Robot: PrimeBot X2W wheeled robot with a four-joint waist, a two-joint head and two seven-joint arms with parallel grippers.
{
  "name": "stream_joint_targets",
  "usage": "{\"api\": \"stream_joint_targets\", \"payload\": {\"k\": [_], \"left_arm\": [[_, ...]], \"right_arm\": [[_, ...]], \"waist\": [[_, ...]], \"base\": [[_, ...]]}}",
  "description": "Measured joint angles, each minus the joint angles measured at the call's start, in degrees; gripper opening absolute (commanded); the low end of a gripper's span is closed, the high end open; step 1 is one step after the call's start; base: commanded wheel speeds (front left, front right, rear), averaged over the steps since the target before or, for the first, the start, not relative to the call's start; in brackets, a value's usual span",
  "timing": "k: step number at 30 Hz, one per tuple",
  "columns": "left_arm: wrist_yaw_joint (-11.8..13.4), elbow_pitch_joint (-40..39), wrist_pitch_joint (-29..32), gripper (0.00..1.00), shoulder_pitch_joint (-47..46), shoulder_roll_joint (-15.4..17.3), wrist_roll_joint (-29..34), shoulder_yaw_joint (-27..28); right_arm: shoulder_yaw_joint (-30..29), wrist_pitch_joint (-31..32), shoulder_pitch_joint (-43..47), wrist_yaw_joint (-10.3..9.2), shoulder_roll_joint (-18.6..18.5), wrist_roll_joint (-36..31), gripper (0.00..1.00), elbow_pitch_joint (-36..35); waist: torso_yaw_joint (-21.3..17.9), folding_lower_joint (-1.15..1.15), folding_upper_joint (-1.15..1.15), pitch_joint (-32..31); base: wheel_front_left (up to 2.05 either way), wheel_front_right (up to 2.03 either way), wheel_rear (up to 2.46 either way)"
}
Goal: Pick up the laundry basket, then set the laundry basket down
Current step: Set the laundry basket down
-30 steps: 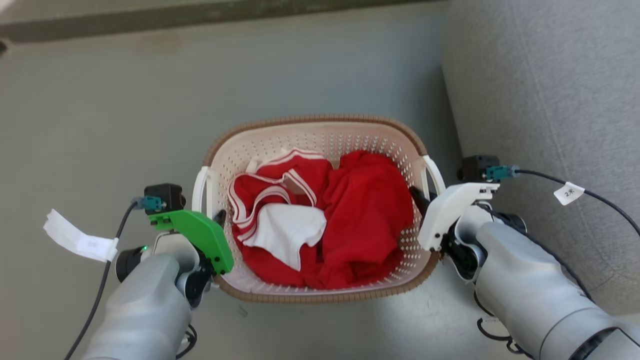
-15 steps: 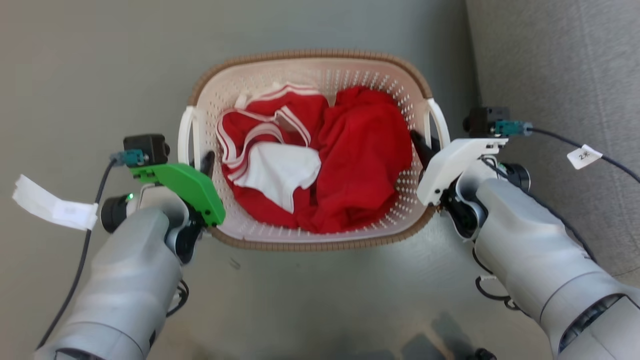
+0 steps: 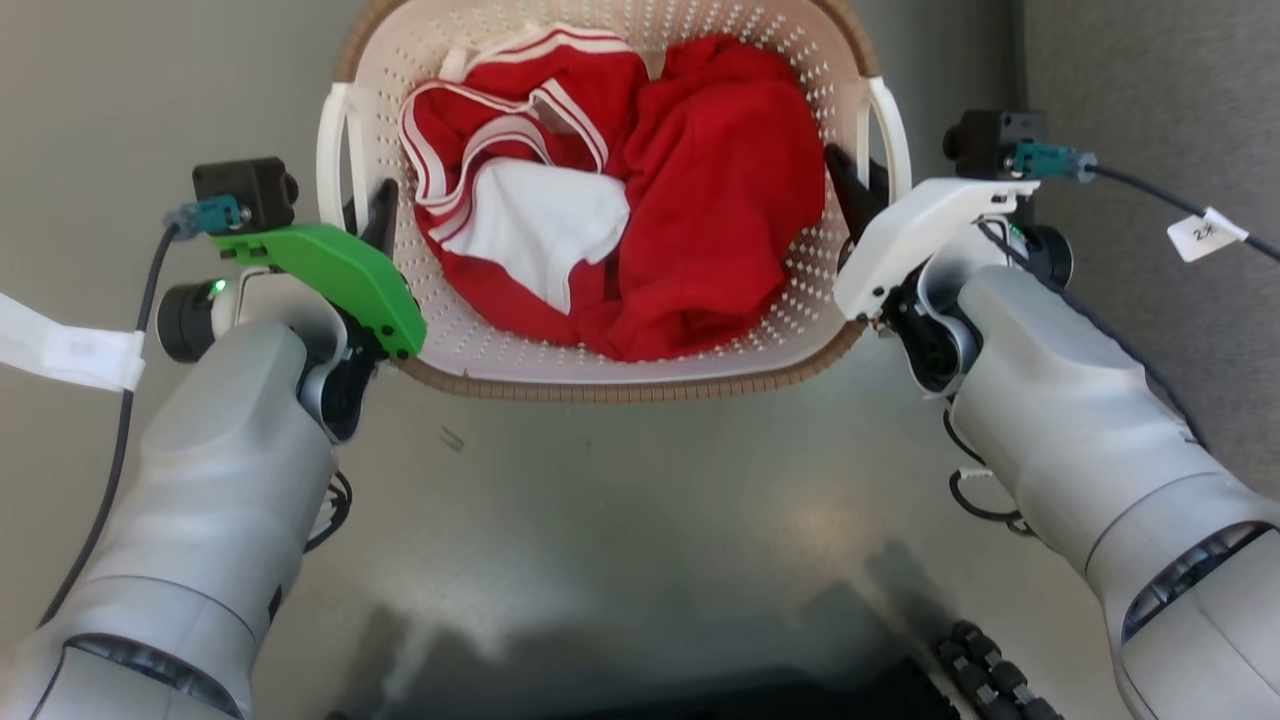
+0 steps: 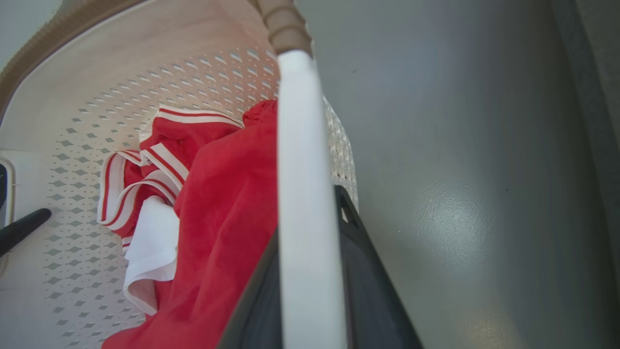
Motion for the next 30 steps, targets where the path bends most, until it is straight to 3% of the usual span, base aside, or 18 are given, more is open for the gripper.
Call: {"api": "stream_joint_targets", "payload": {"k": [15,30], "left_arm": [[0.0,-1.3,-2.1,0.0,-3.3,0.8,0.7,-0.2],[0.0,-2.7,-3.1,0.0,-5.7,2.0,1.9,0.0]], "right_arm": [[-0.8,-1.4,-4.1,-0.12,-0.2,-1.2,0.0,-0.1],[-4.3,-1.5,-6.3,-2.03,-0.2,-4.2,0.0,-2.9]], "waist": [[-0.2,0.0,0.0,9.0],[-0.5,-0.01,0.0,12.9]], "base": [[0.0,0.0,0.0],[0.0,0.0,0.0]]}}
